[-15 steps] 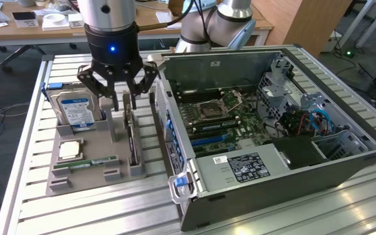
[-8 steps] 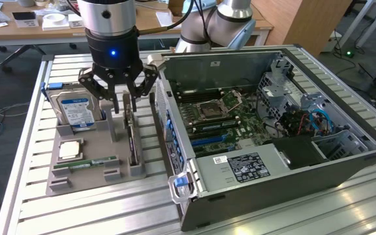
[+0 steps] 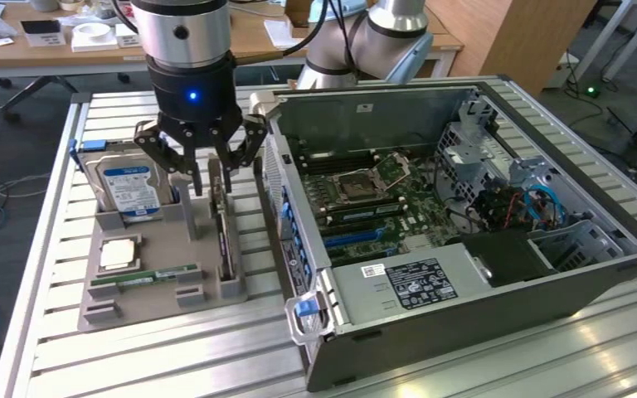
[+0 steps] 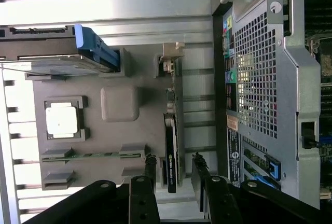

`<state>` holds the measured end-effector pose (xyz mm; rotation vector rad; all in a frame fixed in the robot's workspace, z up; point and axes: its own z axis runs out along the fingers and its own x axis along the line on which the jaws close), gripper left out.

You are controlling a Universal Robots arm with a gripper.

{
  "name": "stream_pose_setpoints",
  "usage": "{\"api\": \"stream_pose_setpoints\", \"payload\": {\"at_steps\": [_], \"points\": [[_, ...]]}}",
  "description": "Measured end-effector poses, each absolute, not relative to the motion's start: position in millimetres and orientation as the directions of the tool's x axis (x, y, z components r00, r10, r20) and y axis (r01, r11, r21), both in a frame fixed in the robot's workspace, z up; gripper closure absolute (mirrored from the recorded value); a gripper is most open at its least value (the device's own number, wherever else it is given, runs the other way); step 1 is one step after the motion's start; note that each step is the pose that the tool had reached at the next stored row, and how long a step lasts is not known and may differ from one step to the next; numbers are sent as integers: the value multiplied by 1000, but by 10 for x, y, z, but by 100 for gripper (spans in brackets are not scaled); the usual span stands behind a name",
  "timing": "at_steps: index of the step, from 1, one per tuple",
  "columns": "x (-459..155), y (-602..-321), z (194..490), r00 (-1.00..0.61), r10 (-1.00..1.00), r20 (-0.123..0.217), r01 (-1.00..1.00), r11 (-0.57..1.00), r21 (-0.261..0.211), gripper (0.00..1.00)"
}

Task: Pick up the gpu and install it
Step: 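Pick up the gpu and move the gpu toward the slot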

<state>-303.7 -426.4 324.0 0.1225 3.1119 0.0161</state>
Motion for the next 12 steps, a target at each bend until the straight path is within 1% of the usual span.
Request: {"api": "stream_pose_setpoints", "payload": {"at_steps": [12], "points": [[-3037,-4264,3226,-997,79,-27,79,997,11,58]]}}
